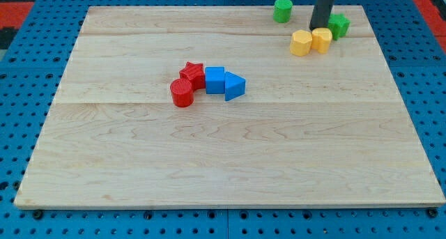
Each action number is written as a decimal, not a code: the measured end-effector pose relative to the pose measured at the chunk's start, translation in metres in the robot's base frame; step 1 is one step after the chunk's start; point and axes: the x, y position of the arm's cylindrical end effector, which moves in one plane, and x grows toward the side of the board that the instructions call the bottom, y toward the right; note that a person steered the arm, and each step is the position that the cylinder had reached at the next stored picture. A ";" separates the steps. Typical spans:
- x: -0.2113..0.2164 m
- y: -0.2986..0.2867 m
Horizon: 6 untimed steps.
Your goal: Move the yellow hexagon closer to the yellow heart
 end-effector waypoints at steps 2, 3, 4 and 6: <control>0.018 0.004; -0.007 -0.058; -0.004 -0.128; 0.023 -0.050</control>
